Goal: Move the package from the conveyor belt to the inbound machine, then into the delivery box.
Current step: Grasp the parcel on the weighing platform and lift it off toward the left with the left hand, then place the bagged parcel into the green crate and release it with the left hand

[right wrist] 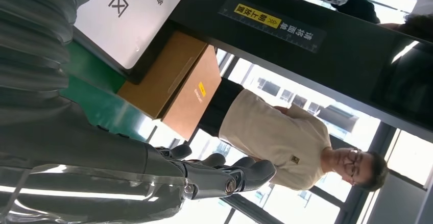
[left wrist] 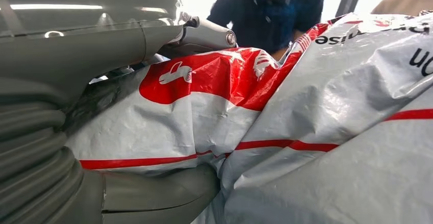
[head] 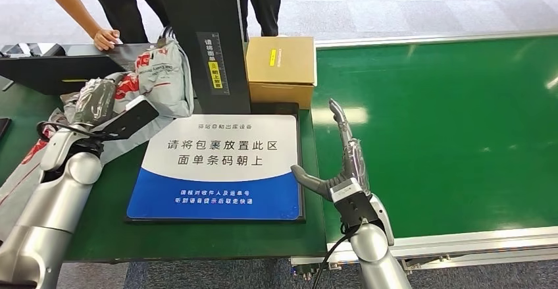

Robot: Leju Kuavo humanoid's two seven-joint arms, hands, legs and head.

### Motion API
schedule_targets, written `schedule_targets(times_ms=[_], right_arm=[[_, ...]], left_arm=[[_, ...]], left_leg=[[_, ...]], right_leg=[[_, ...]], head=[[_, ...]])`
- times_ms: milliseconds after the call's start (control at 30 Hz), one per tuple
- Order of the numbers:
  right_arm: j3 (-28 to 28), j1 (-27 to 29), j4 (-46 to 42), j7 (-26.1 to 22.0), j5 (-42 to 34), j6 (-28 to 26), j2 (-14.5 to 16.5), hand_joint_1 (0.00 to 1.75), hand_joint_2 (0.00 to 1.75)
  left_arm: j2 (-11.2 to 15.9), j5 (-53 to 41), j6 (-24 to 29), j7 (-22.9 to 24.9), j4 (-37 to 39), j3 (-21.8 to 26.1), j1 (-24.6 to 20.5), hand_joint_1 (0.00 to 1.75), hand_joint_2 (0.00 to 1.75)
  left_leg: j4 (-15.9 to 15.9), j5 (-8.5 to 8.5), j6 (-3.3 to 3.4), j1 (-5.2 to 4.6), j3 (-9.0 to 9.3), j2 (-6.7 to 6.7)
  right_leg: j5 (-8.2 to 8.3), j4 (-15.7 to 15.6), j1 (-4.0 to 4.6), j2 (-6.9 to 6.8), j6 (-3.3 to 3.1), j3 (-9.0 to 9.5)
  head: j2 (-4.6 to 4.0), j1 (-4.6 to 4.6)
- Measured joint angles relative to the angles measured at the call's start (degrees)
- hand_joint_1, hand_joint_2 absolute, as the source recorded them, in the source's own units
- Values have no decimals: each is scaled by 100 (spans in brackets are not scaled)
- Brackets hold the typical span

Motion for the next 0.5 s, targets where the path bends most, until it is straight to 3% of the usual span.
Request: schedule_targets(times_ms=[500], right_arm=[[3, 1, 4, 7, 34, -92, 10, 0, 175]], left_arm=[[83, -294, 929, 434, -643, 1347, 478, 175, 175]], left_leg=[[0, 0, 0, 0, 0, 1]], right_leg=[[-1, 1, 1, 0, -1, -1]], head=[[0, 0]])
